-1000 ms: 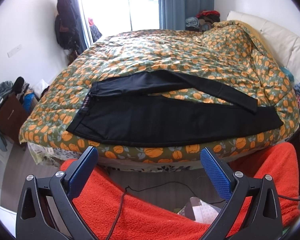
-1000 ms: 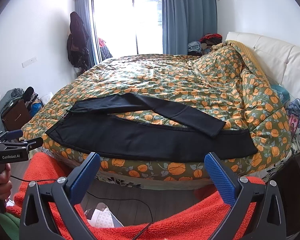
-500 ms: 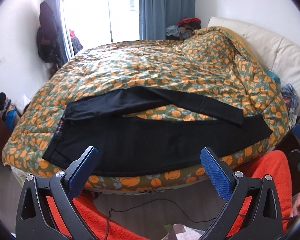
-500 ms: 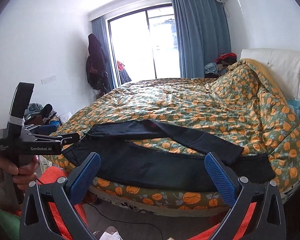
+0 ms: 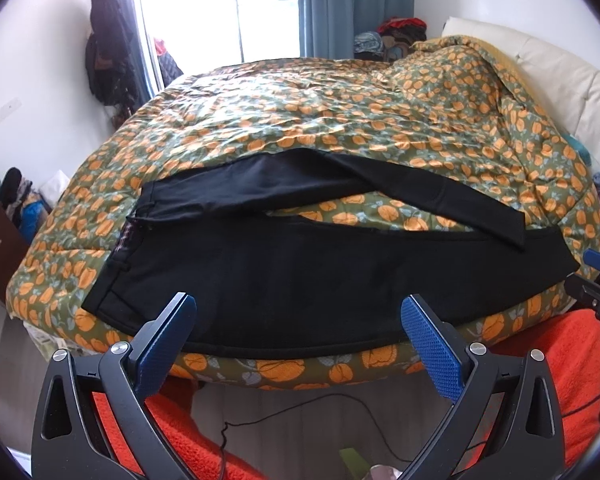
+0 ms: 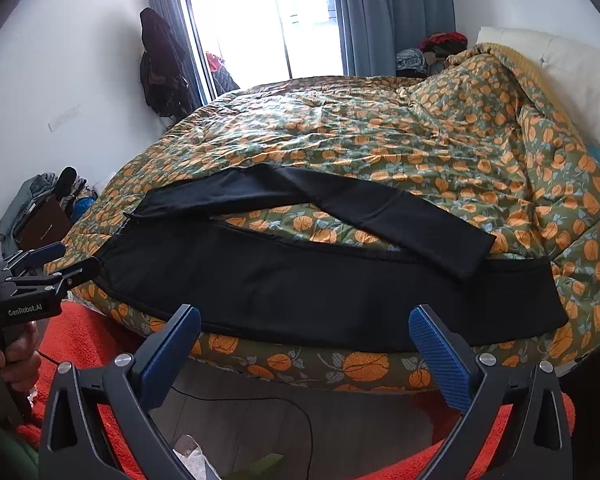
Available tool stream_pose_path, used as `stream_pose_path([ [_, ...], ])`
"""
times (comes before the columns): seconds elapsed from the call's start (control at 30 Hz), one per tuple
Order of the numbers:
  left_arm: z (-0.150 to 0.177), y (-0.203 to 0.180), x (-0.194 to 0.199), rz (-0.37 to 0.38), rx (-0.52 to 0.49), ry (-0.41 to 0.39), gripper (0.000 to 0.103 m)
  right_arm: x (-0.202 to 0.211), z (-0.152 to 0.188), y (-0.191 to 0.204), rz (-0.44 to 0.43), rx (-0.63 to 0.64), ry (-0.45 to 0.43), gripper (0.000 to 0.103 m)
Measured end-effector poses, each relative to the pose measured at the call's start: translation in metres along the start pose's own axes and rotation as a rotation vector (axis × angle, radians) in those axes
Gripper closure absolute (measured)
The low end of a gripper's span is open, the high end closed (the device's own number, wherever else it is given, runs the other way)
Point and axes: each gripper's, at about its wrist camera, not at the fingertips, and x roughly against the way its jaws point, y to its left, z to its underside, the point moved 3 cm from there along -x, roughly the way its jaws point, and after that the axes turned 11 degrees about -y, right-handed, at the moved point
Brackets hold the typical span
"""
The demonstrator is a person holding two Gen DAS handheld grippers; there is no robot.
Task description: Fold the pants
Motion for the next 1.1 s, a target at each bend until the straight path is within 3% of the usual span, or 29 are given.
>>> stream_pose_path([
  [0.17,0.002,0.005,-0.020,-0.034,0.005,0.020,0.001,-0.048,-0.015,-0.092,0.239,0.235,0.014,0.011],
  [0.2,0.006,0.005,-0.025,-0.035,0.011,0.042,0.001,-0.063,-0.013,-0.106,0.219,0.271,0.062,0.015],
  [0.27,0.014,0.002,-0.033,-0.033,0.019,0.081,0.001,-0.094,-0.002,-0.123,0.109,0.295,0.173,0.039],
  [0.37,0.022,-0.004,-0.044,-0.044,0.001,0.123,0.001,-0.132,0.016,-0.140,0.066,0.365,0.267,0.047],
  [0.53,0.027,-0.013,-0.064,-0.064,-0.038,0.165,0.001,-0.177,0.037,-0.159,0.071,0.516,0.331,0.050],
  [0.6,0.028,-0.014,-0.075,-0.069,-0.050,0.188,0.001,-0.186,0.037,-0.167,0.054,0.524,0.344,0.058],
  [0.63,0.029,-0.015,-0.081,-0.072,-0.055,0.199,0.001,-0.188,0.034,-0.170,0.053,0.525,0.340,0.073],
  [0.67,0.028,-0.015,-0.087,-0.076,-0.059,0.208,0.001,-0.188,0.029,-0.172,0.030,0.512,0.345,0.083],
  [0.77,0.022,-0.012,-0.104,-0.089,-0.061,0.221,0.001,-0.188,0.012,-0.171,0.027,0.530,0.341,0.090],
  [0.93,-0.007,-0.001,-0.129,-0.119,-0.053,0.185,0.001,-0.192,-0.046,-0.187,0.021,0.453,0.292,0.092],
  [1.03,-0.036,0.009,-0.141,-0.144,-0.038,0.124,0.001,-0.214,-0.131,-0.229,0.116,0.362,0.170,0.093],
  [1.1,-0.056,0.015,-0.148,-0.165,-0.024,0.078,0.001,-0.238,-0.196,-0.274,0.242,0.255,0.084,0.093],
])
